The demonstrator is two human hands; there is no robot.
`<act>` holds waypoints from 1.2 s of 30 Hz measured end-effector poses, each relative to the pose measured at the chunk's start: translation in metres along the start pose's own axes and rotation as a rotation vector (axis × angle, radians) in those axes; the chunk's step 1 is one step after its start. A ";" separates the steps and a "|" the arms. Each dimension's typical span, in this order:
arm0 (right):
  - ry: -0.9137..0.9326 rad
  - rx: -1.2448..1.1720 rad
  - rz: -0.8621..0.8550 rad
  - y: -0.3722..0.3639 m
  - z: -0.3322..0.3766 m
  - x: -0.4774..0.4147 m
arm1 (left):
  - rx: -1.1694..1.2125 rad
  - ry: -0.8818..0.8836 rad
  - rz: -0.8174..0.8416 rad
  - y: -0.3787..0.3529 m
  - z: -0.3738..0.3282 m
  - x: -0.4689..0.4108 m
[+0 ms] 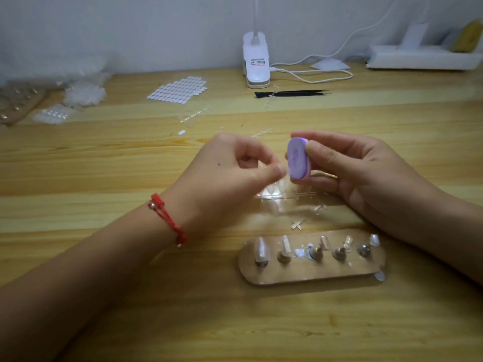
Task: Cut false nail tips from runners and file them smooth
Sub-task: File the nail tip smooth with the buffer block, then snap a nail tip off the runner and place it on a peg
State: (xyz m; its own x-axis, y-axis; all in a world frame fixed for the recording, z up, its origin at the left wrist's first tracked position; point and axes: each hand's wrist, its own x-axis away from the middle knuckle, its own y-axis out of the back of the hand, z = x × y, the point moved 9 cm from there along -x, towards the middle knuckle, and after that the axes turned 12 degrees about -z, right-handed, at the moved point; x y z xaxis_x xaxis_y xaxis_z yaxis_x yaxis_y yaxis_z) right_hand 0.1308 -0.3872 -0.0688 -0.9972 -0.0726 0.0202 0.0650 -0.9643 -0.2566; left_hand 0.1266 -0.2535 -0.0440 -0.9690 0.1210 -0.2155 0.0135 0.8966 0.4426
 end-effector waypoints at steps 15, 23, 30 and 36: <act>0.164 0.318 0.051 -0.006 0.013 0.010 | 0.387 0.140 0.036 -0.004 0.007 0.002; 0.289 0.359 -0.007 -0.005 0.027 0.014 | 0.329 0.113 0.044 -0.006 0.003 0.006; 0.098 0.254 0.076 -0.009 0.012 0.012 | 0.091 -0.184 -0.122 0.007 -0.017 0.009; 0.041 0.253 0.119 -0.010 0.005 0.011 | -0.206 -0.579 -0.307 0.020 -0.051 0.021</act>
State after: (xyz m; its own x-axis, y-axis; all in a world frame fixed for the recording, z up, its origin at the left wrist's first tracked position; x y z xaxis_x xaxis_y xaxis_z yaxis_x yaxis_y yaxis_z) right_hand 0.1195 -0.3796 -0.0607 -0.9824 -0.1836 -0.0356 0.1838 -0.9829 -0.0048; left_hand 0.0942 -0.2544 0.0046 -0.6325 0.1337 -0.7629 -0.3439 0.8341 0.4313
